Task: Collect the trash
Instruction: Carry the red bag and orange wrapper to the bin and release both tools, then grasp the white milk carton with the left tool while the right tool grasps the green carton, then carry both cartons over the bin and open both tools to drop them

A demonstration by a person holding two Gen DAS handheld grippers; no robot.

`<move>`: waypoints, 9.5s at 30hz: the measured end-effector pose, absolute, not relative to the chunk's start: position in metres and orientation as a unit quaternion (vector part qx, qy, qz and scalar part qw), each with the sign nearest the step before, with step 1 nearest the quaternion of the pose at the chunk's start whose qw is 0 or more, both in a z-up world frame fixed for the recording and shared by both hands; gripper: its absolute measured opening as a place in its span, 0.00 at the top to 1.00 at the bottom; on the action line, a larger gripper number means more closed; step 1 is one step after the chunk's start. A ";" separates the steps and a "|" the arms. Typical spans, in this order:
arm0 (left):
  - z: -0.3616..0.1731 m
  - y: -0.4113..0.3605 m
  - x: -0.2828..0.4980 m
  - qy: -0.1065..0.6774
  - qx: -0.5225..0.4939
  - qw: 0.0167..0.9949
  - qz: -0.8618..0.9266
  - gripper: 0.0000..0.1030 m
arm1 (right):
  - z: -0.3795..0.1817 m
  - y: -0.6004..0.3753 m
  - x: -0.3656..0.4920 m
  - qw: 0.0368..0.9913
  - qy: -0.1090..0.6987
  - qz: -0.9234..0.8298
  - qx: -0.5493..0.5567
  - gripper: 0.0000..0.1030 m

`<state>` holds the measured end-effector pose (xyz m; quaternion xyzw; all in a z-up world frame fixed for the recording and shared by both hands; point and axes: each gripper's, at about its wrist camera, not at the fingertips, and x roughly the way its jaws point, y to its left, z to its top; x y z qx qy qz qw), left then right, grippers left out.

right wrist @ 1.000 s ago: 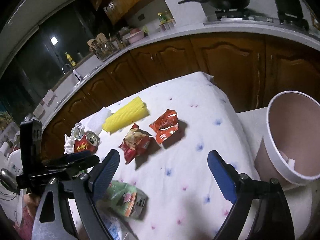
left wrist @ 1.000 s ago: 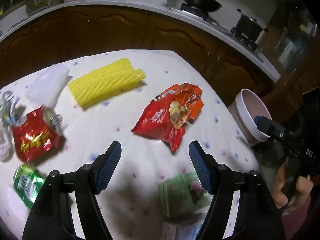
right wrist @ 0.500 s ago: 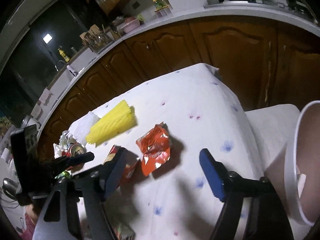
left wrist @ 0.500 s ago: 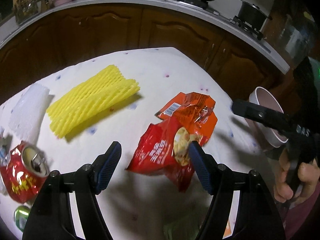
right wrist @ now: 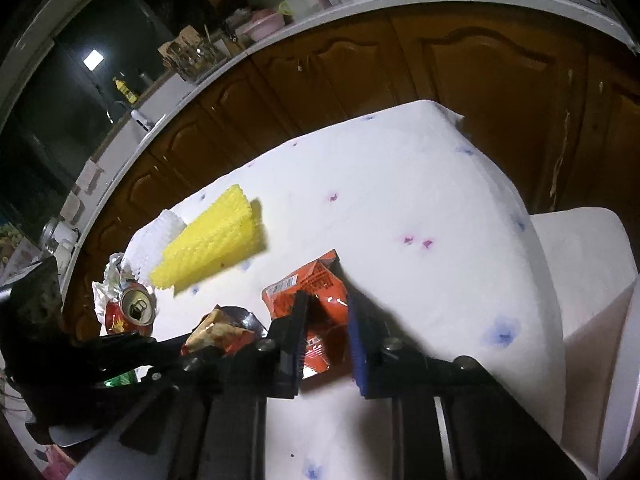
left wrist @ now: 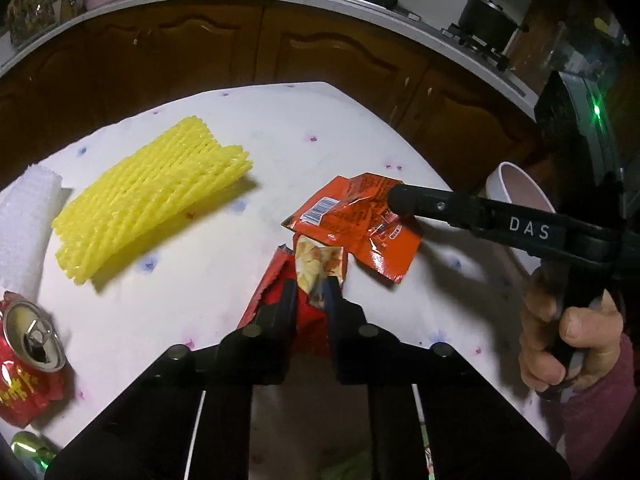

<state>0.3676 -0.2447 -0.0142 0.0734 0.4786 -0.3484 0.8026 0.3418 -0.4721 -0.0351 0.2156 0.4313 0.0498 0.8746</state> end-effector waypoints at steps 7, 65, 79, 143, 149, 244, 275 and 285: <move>-0.002 -0.228 0.367 0.472 0.038 0.807 -0.353 0.92 | -0.023 -0.477 0.318 0.882 0.409 0.050 0.227 0.90; 0.034 -0.520 0.262 0.462 0.088 0.733 -0.492 0.91 | 0.016 -0.690 0.104 0.891 0.310 -0.118 0.310 0.98; -0.007 -0.538 0.267 0.504 0.092 0.705 -0.490 0.91 | -0.004 -0.696 0.109 0.883 0.332 -0.119 0.310 0.95; 0.047 -0.021 0.254 0.446 -0.045 0.866 -0.223 0.35 | 0.026 -0.386 0.186 0.897 0.385 0.112 0.183 0.28; 0.024 -0.058 0.223 0.469 -0.030 0.825 -0.313 0.35 | 0.013 -0.381 0.191 0.891 0.404 0.109 0.176 0.28; 0.092 -0.397 0.251 0.381 0.076 0.807 -0.445 0.85 | 0.033 -0.647 0.094 0.900 0.310 -0.136 0.275 0.94; 0.008 -0.533 0.264 0.439 0.164 0.759 -0.453 0.84 | -0.009 -0.707 0.107 0.876 0.349 -0.173 0.284 0.89; 0.026 -0.491 0.258 0.437 0.127 0.766 -0.454 0.79 | -0.006 -0.707 0.098 0.875 0.329 -0.169 0.312 0.76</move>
